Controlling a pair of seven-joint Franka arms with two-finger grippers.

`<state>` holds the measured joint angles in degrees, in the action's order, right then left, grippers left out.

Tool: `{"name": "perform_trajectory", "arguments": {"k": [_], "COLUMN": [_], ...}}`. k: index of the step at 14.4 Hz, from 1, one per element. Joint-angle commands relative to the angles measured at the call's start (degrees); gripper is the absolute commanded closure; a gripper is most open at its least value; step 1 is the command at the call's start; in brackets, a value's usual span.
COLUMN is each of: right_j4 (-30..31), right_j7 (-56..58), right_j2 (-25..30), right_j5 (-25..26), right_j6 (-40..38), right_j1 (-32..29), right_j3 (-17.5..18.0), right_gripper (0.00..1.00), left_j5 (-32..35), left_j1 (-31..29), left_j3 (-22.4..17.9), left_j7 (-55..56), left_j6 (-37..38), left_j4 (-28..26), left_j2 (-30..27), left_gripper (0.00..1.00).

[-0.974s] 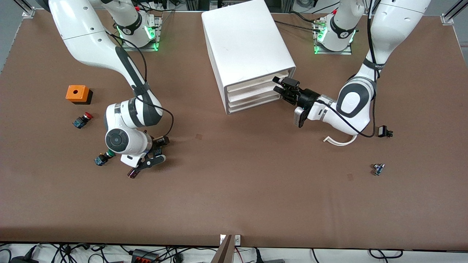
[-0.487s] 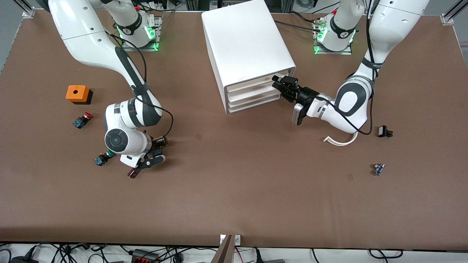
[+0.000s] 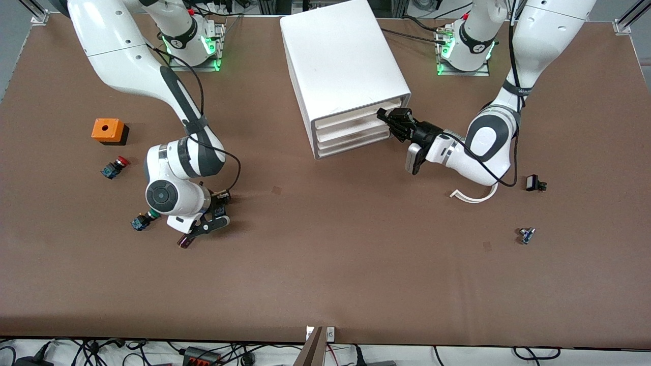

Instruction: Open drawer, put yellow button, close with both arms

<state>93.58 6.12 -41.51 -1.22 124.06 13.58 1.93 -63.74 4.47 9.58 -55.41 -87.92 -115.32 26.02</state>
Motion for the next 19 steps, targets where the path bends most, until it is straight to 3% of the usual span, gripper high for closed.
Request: {"name": "perform_trajectory", "arguments": {"k": [1,3,5,8,9,10,11,14,17,19], "right_j4": [-1.2,-2.52,-4.62,-13.13,-16.38,-19.98,-22.97,-25.2,-25.46,-28.96], "right_j7": [1.62,1.79,1.97,1.97,1.97,1.97,2.14,2.32,1.88,0.57], "right_j2": [-0.15,0.11,1.51,2.31,2.31,2.31,2.31,5.46,6.7,7.32], "right_j5": [-0.54,-0.72,-0.72,-0.72,-0.8,-0.98,-0.81,-0.54,-0.89,-1.33], "right_j6": [-0.57,-0.83,-3.19,-11.43,-14.6,-18.02,-20.15,-21.75,-21.75,-22.97], "right_j1": [-0.31,-0.48,-0.75,-0.48,-0.4,-0.22,0.13,5.56,10.66,15.66], "right_j3": [-0.08,-0.17,-0.17,0.0,0.09,0.26,0.44,0.35,0.27,0.35], "right_gripper": [0.86,0.94,0.95,0.95,0.96,0.98,0.98,0.99,1.0,1.0], "left_j5": [3.86,6.25,7.13,7.14,7.22,7.23,7.14,7.31,11.69,14.15], "left_j1": [-0.33,-0.95,-1.13,-1.04,-1.04,-1.04,-1.22,-2.18,-3.85,-4.38], "left_j3": [-1.48,-2.19,-3.33,-5.09,-5.35,-5.36,-5.36,-5.71,-5.8,-5.88], "left_j7": [0.12,0.47,0.47,0.47,0.47,0.56,0.39,1.78,8.62,13.81], "left_j6": [-0.59,-0.59,-0.59,-0.67,-0.67,-0.67,-0.67,0.03,2.21,3.8], "left_j4": [6.14,9.83,12.91,15.56,16.09,16.27,16.36,18.1,23.19,26.1], "left_j2": [3.23,5.17,7.1,8.34,8.51,8.52,8.34,7.29,7.11,7.11], "left_gripper": [0.99,0.99,0.99,0.96,0.9,0.53,0.04,0.0,0.0,0.0]}}
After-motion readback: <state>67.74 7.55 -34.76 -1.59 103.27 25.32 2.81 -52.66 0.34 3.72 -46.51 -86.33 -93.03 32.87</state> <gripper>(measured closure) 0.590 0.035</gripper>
